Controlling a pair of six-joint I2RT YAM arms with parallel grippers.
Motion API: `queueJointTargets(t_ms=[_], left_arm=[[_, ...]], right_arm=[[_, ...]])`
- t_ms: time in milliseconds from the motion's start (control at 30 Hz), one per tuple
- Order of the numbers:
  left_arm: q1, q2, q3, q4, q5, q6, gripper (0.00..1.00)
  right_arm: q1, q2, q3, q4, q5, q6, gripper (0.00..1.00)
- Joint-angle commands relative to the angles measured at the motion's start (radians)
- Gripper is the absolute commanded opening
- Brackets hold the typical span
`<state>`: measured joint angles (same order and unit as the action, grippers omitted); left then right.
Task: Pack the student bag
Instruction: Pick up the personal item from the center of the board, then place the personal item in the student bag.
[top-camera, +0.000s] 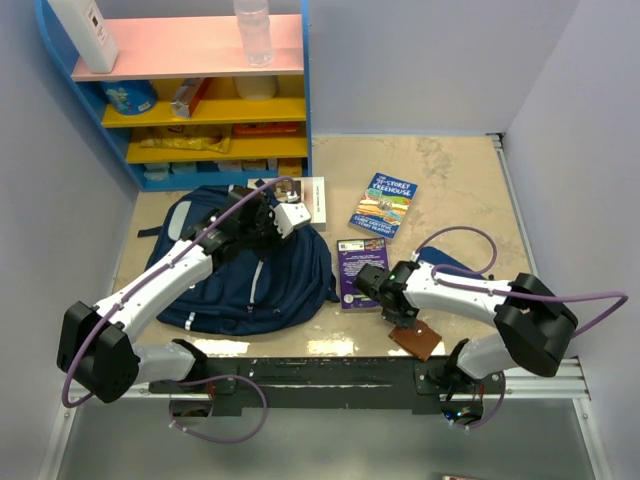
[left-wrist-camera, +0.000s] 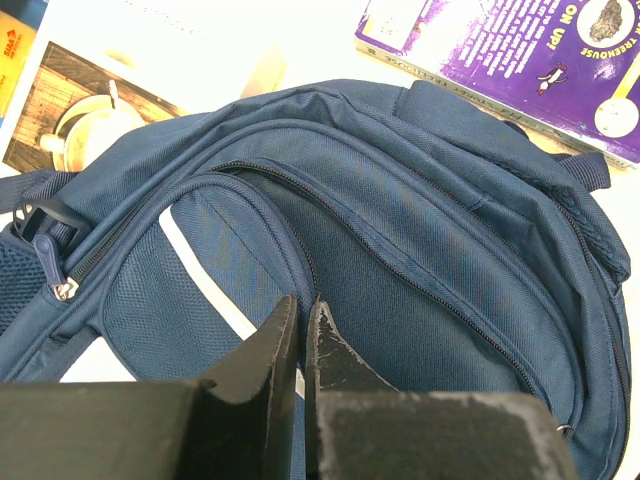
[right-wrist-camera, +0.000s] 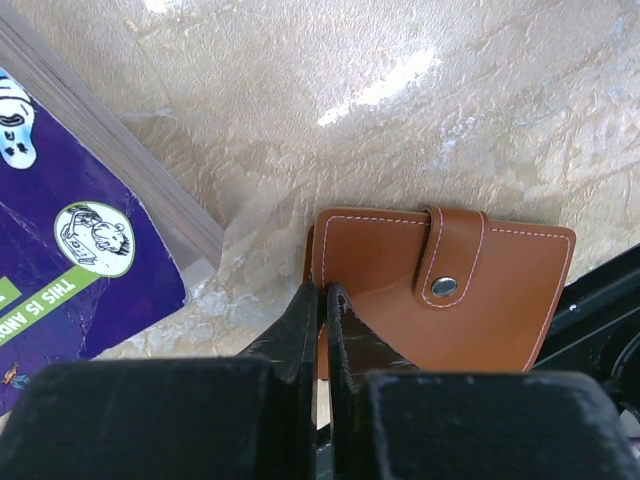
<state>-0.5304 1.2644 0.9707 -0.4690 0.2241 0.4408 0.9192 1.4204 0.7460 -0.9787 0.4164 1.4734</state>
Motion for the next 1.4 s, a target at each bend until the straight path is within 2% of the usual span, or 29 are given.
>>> queueJointTargets(t_ms=[0,133,267,467,633,700,867,1033,1133,1167,1267,1367], left_arm=[[0.003,0.003,0.013,0.050,0.001,0.035,0.00],[0.003,0.006,0.013,0.052,-0.006,0.041,0.00],[0.003,0.012,0.014,0.055,-0.011,0.045,0.00],[0.003,0.013,0.031,0.046,-0.005,0.036,0.00],[0.003,0.009,0.057,0.018,0.015,0.027,0.00],[0.004,0.000,0.063,0.012,0.035,0.021,0.00],[0.015,-0.014,0.103,-0.019,0.080,-0.002,0.00],[0.070,-0.040,0.117,-0.039,0.165,-0.028,0.00],[0.131,-0.056,0.123,-0.051,0.240,-0.037,0.00],[0.147,-0.060,0.129,-0.056,0.262,-0.037,0.00],[0.202,-0.068,0.140,-0.082,0.346,-0.031,0.00],[0.231,-0.082,0.138,-0.097,0.377,-0.021,0.00]], right_arm=[[0.029,0.012,0.006,-0.100,-0.071,0.056,0.00],[0.079,-0.041,0.065,-0.170,-0.038,0.105,0.00],[0.154,-0.083,0.203,-0.286,0.022,0.156,0.00],[0.219,-0.026,0.441,-0.408,0.114,0.177,0.00],[0.256,0.006,0.608,-0.394,0.186,0.118,0.00],[0.259,0.020,0.683,-0.348,0.219,0.088,0.00],[0.256,0.051,0.812,-0.110,0.300,-0.079,0.00],[0.250,0.107,0.894,0.064,0.309,-0.200,0.00],[0.225,0.075,0.830,0.266,0.260,-0.257,0.00],[0.221,0.063,0.772,0.390,0.243,-0.269,0.00],[0.193,0.031,0.654,0.599,0.181,-0.301,0.00],[0.149,0.037,0.564,0.744,0.072,-0.300,0.00]])
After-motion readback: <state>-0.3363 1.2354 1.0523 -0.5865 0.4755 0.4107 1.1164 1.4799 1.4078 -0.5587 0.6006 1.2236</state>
